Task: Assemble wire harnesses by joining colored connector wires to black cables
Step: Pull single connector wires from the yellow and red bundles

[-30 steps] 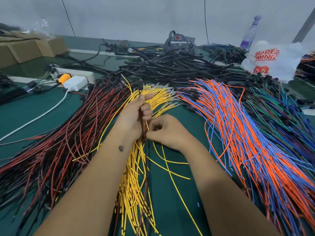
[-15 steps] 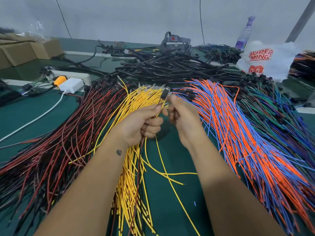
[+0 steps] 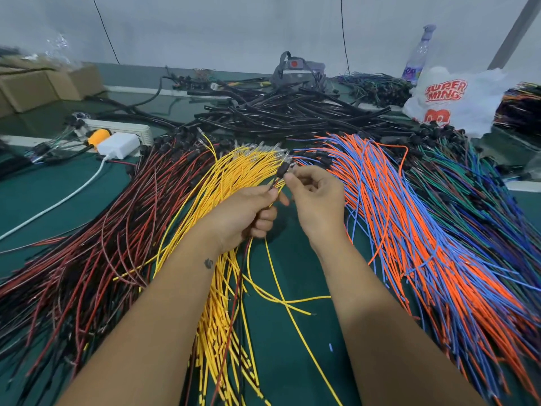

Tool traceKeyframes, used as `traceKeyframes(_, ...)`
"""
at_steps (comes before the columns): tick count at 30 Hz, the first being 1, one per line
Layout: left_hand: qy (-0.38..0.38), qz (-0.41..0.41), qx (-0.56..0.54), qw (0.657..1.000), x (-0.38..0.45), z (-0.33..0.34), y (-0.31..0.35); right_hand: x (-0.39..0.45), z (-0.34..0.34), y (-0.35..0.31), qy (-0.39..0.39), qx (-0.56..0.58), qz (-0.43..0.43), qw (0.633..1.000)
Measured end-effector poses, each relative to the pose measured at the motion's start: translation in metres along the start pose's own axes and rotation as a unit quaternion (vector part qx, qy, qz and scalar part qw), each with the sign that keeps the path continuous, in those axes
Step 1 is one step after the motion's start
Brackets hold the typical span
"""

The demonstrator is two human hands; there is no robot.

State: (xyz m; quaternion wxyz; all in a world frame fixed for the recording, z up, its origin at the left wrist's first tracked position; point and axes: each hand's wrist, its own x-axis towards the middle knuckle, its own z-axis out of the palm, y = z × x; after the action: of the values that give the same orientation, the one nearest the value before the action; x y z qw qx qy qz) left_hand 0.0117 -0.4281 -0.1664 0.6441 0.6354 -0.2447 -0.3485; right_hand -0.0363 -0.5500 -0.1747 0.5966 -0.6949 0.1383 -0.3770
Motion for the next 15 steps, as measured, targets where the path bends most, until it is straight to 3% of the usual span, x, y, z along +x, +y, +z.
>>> traceKeyframes(5,0.013,0.007,0.053,0.999,0.002,0.003,-0.002,-0.004,0.0,-0.001,-0.005,0.005,0.005,1.0)
traceKeyframes(9,0.041,0.011,-0.013,0.999,0.003,-0.001,0.0,0.001,-0.005,0.001,0.009,-0.12,-0.014,0.993)
traceKeyframes(12,0.087,0.033,-0.117,0.989,0.006,-0.01,0.004,0.008,-0.018,0.007,0.039,-0.367,-0.041,0.929)
traceKeyframes(15,0.103,0.054,-0.3,0.947,0.005,-0.028,0.005,0.01,-0.028,0.012,-0.006,-0.505,0.007,0.863)
